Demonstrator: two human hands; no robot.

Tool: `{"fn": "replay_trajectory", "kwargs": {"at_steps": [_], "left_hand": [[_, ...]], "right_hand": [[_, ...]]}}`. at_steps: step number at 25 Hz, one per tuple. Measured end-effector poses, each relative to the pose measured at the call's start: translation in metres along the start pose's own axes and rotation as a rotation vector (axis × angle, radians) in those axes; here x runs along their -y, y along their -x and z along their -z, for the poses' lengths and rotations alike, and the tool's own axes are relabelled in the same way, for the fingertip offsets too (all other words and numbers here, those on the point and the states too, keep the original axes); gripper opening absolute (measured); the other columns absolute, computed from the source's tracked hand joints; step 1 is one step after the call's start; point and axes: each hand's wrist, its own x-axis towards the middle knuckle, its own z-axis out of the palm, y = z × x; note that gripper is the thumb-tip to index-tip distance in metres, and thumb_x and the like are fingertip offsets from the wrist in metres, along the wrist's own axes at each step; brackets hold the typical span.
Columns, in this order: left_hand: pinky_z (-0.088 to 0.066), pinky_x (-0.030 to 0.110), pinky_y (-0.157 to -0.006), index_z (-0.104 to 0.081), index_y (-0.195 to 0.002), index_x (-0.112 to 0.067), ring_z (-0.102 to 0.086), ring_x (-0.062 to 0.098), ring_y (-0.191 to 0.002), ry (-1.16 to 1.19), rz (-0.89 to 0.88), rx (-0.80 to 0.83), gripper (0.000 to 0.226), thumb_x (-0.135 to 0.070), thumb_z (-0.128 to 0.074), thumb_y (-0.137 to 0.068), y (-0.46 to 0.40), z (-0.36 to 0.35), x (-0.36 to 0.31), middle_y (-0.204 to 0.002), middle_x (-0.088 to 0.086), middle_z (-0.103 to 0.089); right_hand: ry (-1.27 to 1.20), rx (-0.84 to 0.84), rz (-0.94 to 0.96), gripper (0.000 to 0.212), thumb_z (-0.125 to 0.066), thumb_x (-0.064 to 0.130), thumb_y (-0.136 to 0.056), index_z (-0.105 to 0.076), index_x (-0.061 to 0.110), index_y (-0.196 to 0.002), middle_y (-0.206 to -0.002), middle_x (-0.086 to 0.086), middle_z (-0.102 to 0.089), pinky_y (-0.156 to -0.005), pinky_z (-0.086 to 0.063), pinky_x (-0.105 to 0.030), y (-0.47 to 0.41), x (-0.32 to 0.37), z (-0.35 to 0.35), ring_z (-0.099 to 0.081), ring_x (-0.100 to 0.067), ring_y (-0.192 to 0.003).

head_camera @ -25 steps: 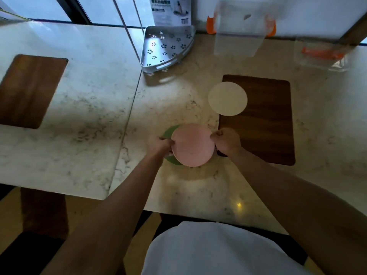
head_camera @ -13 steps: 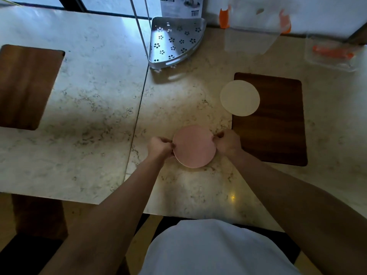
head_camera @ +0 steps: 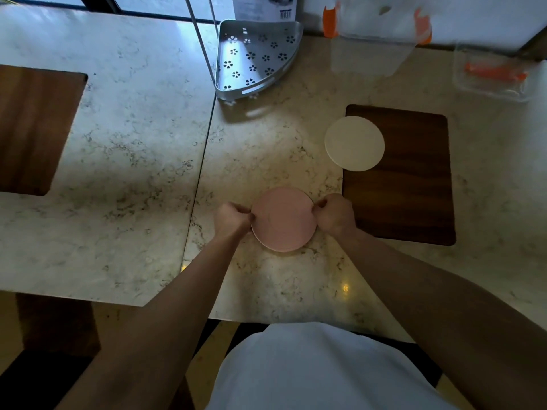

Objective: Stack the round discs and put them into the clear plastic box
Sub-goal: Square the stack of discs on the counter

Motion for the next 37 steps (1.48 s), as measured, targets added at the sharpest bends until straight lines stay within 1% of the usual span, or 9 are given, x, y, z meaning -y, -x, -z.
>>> {"fn": "replay_trajectory", "kwargs": {"at_steps": [3,6,12,14,19,25,30,34,37], "left_hand": [[-0.063,0.047,-0.068,-0.071,-0.054,-0.015,-0.074,0.025,-0.062,-0.029,-0.01,-0.013,0.023,0.003,-0.068,-0.068,0.001,0.0,-0.001,-0.064,0.013,-0.074],[-0.063,0.047,-0.071,-0.067,-0.048,-0.017,-0.074,0.027,-0.063,-0.05,-0.014,-0.032,0.029,0.002,-0.069,-0.07,0.002,0.0,-0.003,-0.062,0.014,-0.073],[-0.062,0.043,-0.069,-0.076,-0.069,-0.003,-0.074,0.025,-0.068,-0.354,-0.089,-0.069,0.011,-0.008,-0.068,-0.076,0.009,-0.001,-0.015,-0.069,0.015,-0.075],[-0.063,0.041,-0.068,-0.075,-0.067,-0.002,-0.074,0.024,-0.067,-0.378,-0.071,-0.056,0.012,-0.009,-0.07,-0.076,0.008,-0.001,-0.018,-0.067,0.014,-0.074],[-0.063,0.041,-0.07,-0.073,-0.06,-0.005,-0.074,0.024,-0.063,-0.321,-0.004,-0.029,0.016,-0.008,-0.076,-0.076,0.004,0.002,-0.02,-0.062,0.011,-0.074],[-0.063,0.044,-0.069,-0.075,-0.07,0.001,-0.074,0.026,-0.068,-0.353,-0.03,-0.029,0.007,0.001,-0.068,-0.074,0.008,0.0,-0.022,-0.07,0.016,-0.075],[-0.062,0.042,-0.071,-0.075,-0.069,0.0,-0.073,0.023,-0.069,-0.396,-0.045,-0.06,0.01,-0.002,-0.065,-0.073,0.01,-0.003,-0.022,-0.07,0.014,-0.075],[-0.062,0.041,-0.068,-0.074,-0.071,0.001,-0.072,0.025,-0.068,-0.366,-0.046,-0.066,0.012,-0.003,-0.063,-0.073,0.01,-0.006,-0.02,-0.071,0.016,-0.074],[-0.062,0.043,-0.067,-0.071,-0.07,0.003,-0.072,0.03,-0.068,-0.292,-0.015,-0.04,0.012,-0.006,-0.063,-0.071,0.009,-0.007,-0.018,-0.068,0.019,-0.072]], "right_hand": [[-0.019,-0.033,-0.021,0.013,-0.059,0.02,-0.088,-0.071,0.014,-0.086,-0.088,-0.004,-0.07,-0.06,-0.043,-0.024,0.002,0.001,-0.002,-0.065,-0.021,-0.078],[-0.025,-0.063,-0.045,0.017,-0.059,0.021,-0.09,-0.072,0.014,-0.099,-0.1,-0.007,-0.071,-0.065,-0.046,-0.027,0.003,0.003,-0.006,-0.066,-0.025,-0.088],[-0.019,-0.125,-0.1,0.016,-0.063,0.022,-0.088,-0.076,0.019,-0.098,-0.1,-0.008,-0.074,-0.072,-0.058,-0.034,0.002,0.007,-0.005,-0.069,-0.027,-0.088],[-0.02,-0.122,-0.124,0.017,-0.064,0.022,-0.088,-0.077,0.02,-0.099,-0.1,-0.008,-0.074,-0.073,-0.059,-0.036,0.002,0.009,-0.004,-0.069,-0.027,-0.088],[0.0,-0.118,-0.146,0.016,-0.063,0.021,-0.088,-0.078,0.019,-0.094,-0.096,-0.008,-0.073,-0.066,-0.058,-0.033,0.001,0.014,-0.003,-0.069,-0.027,-0.084],[0.021,-0.124,-0.147,0.015,-0.061,0.017,-0.088,-0.076,0.014,-0.088,-0.091,-0.009,-0.072,-0.062,-0.058,-0.034,0.001,0.014,-0.003,-0.068,-0.027,-0.079],[0.042,-0.118,-0.12,0.015,-0.06,0.015,-0.088,-0.072,0.009,-0.081,-0.087,-0.009,-0.069,-0.053,-0.048,-0.028,0.001,0.016,-0.001,-0.066,-0.026,-0.075],[0.03,-0.08,-0.084,0.027,-0.057,0.012,-0.088,-0.055,0.012,-0.061,-0.069,-0.006,-0.06,-0.044,-0.037,-0.022,0.001,0.015,0.001,-0.06,-0.023,-0.062],[0.022,-0.022,-0.074,0.029,-0.057,0.015,-0.087,-0.049,0.013,-0.06,-0.065,-0.003,-0.055,-0.041,-0.032,-0.021,-0.001,0.016,0.005,-0.052,-0.017,-0.054]]}}
